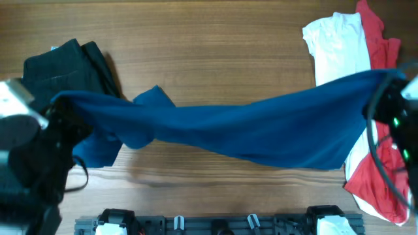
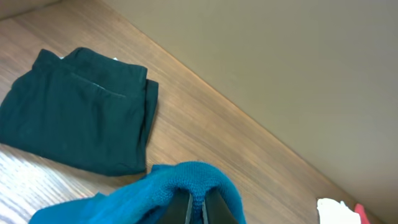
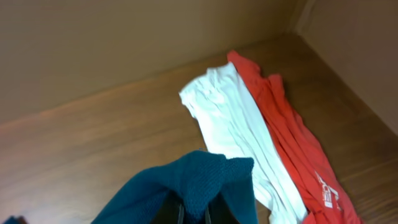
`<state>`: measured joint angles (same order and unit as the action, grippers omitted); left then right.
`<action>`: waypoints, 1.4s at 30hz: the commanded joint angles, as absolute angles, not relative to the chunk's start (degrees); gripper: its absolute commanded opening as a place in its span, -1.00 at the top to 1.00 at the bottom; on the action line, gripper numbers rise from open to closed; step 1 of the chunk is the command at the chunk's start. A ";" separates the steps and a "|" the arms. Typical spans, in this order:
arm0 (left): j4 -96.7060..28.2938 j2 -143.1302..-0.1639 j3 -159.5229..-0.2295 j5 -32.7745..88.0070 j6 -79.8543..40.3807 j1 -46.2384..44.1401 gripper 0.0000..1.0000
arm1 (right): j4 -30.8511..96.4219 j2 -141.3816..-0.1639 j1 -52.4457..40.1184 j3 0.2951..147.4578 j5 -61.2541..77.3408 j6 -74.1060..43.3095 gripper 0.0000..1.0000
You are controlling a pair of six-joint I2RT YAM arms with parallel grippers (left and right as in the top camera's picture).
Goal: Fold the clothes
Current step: 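Lift the shirt with both grippers and lay it flat away from the robot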
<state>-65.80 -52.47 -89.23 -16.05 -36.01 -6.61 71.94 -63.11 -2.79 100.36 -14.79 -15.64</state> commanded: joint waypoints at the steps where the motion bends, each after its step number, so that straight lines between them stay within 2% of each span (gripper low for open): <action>1: -61.10 -60.01 -90.06 -17.30 -34.70 -6.22 0.92 | 69.89 -72.42 -2.52 100.92 -17.10 -16.53 0.92; 4: -53.47 -67.11 -90.06 -15.14 -34.46 -6.20 0.92 | 64.03 -80.14 -1.96 100.92 -15.97 -15.38 0.92; 8: -35.79 -79.72 -90.08 -11.99 -27.94 -6.15 0.92 | 50.83 -89.67 0.71 100.95 -8.49 -13.02 0.92; 12: -20.56 -88.31 -91.81 -10.66 -25.74 -5.26 0.92 | 40.27 -93.38 3.11 102.15 -3.40 -13.65 0.92; 17: -11.29 -92.29 -100.47 -9.65 -25.87 -3.25 0.92 | 32.34 -93.32 5.45 108.44 -1.39 -13.69 0.92; 21: -11.77 -92.27 -108.33 -9.50 -25.65 -1.30 0.92 | 32.34 -93.32 6.42 113.93 -1.37 -12.38 0.92; 25: -20.60 -92.16 -111.72 -5.69 -25.67 -0.21 0.92 | 38.35 -93.71 6.42 114.50 -2.52 -9.96 0.91; 28: -38.81 -92.44 -111.70 -1.39 -25.71 -0.27 0.92 | 51.05 -95.92 6.42 114.30 -5.32 -9.06 0.91; 36: -78.17 -96.88 -111.57 3.20 -25.89 -0.62 0.92 | 71.61 -106.21 6.39 113.71 -5.98 -7.46 0.91; 42: -90.41 -101.21 -106.41 3.16 -23.99 -0.62 0.92 | 83.40 -110.91 6.39 113.16 -5.15 -7.42 0.91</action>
